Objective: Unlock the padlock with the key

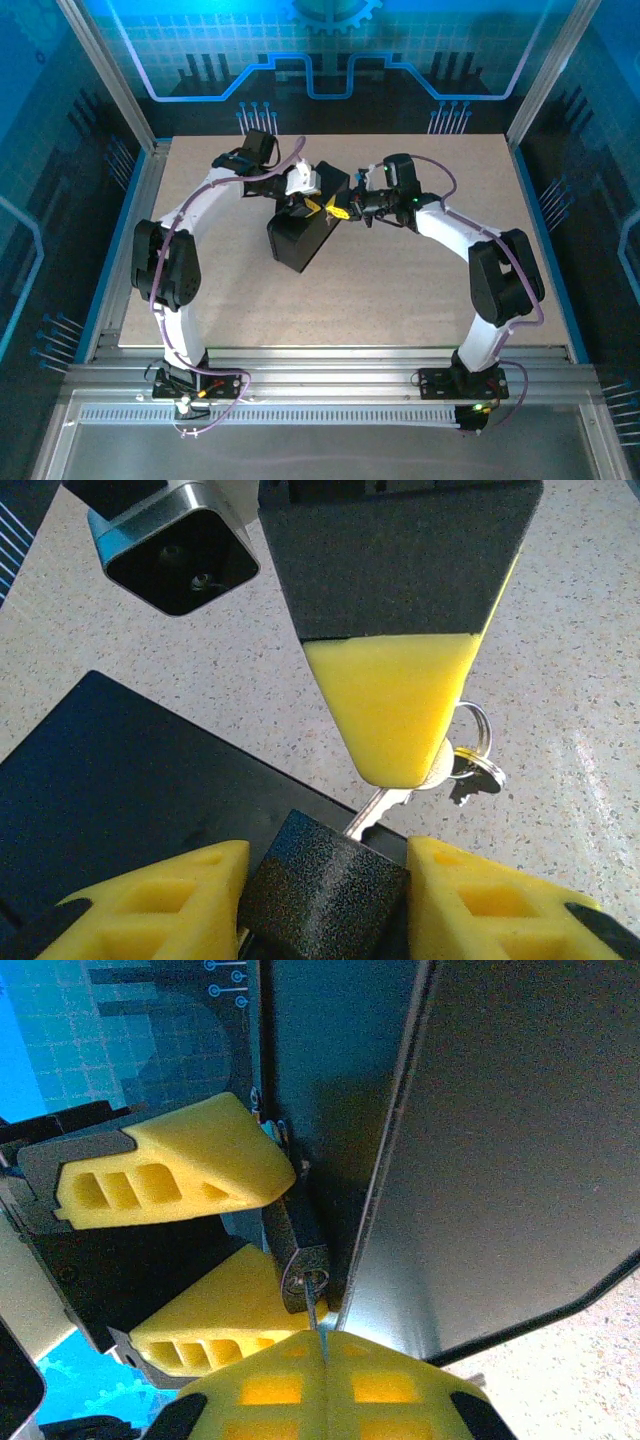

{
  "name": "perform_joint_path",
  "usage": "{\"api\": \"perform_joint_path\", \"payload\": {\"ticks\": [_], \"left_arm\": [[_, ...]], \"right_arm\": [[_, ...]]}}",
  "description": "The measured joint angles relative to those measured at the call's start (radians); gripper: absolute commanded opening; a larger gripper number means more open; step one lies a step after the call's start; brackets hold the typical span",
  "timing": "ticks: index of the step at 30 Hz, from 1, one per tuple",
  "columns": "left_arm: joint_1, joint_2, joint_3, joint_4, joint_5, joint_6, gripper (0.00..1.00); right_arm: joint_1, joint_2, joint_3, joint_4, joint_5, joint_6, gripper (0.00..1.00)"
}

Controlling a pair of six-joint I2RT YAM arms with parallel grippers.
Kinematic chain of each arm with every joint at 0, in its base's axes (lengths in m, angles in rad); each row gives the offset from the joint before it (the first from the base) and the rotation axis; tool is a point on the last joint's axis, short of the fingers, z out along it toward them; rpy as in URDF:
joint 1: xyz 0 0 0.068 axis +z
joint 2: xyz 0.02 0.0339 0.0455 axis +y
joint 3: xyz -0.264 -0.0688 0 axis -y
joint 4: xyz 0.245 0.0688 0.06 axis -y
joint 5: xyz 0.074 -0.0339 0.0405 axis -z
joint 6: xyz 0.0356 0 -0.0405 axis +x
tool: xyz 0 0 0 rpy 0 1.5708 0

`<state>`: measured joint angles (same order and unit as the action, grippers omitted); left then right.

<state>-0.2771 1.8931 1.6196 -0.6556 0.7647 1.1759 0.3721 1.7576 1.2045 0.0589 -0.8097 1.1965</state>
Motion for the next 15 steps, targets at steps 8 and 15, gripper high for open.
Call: {"api": "perform_joint_path", "payload": {"ticks": [8, 15], "left_arm": [[-0.001, 0.0, 0.0, 0.004, 0.0, -0.015, 0.38], [-0.009, 0.002, 0.001, 0.005, -0.005, -0.019, 0.38]], "right_arm": [[-0.006, -0.001, 0.007, -0.031, 0.015, 0.021, 0.0], [-0.019, -0.001, 0.028, -0.061, 0.033, -0.016, 0.0]]}}
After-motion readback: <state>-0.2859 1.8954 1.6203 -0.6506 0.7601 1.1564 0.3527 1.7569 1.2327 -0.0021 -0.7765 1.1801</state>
